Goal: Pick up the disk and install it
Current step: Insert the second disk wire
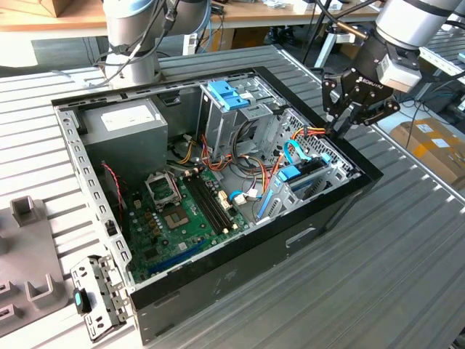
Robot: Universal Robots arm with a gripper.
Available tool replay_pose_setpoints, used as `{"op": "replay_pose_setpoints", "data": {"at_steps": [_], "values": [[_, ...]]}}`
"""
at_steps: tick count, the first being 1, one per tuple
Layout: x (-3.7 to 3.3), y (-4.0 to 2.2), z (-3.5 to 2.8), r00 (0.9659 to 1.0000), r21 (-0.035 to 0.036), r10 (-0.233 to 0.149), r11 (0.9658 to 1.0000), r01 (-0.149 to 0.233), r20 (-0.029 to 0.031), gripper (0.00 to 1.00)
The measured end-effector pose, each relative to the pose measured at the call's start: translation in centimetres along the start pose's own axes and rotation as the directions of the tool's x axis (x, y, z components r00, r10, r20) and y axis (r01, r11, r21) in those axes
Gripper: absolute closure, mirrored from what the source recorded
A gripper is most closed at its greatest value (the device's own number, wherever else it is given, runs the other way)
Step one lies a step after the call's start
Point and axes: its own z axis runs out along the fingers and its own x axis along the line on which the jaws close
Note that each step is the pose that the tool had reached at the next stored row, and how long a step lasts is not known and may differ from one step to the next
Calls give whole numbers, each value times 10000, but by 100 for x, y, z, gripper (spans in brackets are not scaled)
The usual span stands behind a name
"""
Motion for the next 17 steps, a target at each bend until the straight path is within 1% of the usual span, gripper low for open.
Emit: {"op": "replay_pose_setpoints", "data": {"at_steps": [5, 7, 8, 9, 10, 14, 15, 16, 17], "values": [[0, 0, -1, 10000, 3, -2, 10000, 2, 4, 67], [-1, 0, -15, 10000, 9, -6, 10000, 6, 9, 67], [-1, 0, -23, 10000, 20, -9, 10000, 9, 20, 67], [0, -1, -23, 10000, 56, -13, 10000, 13, 57, 67], [-1, -1, -24, 10000, 65, -13, 10000, 13, 65, 67], [-1, 0, -24, 10000, 86, -74, 9999, 74, 56, 67], [0, 0, -22, 9998, 203, -85, 9998, 82, 172, 67], [-1, 0, -23, 9994, 350, -98, 9993, 87, 320, 67], [-1, -1, -23, 9994, 356, -99, 9993, 88, 325, 67]]}}
